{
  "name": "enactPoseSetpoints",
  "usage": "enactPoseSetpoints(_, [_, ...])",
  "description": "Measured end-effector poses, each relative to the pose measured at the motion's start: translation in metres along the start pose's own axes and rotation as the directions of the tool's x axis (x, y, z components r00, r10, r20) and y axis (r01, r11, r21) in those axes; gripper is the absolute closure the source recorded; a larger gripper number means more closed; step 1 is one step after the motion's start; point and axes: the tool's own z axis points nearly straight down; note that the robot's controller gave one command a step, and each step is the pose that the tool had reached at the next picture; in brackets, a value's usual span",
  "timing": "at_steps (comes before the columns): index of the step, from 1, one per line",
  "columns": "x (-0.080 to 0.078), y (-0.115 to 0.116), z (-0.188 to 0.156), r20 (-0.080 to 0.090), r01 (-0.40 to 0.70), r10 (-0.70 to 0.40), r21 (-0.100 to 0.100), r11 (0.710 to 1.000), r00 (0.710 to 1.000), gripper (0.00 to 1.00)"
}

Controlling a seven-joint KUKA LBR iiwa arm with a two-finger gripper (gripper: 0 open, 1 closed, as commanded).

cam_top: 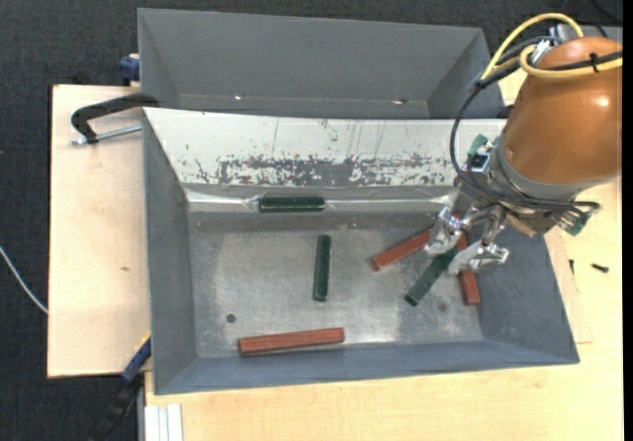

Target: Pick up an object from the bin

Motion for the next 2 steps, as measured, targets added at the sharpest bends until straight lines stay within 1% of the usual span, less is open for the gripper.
enactPoseSetpoints(2, [0.0001,0.0011,0.0024,-0.001,0.002,-0.002,-0.004,1.0,1.0,1.0])
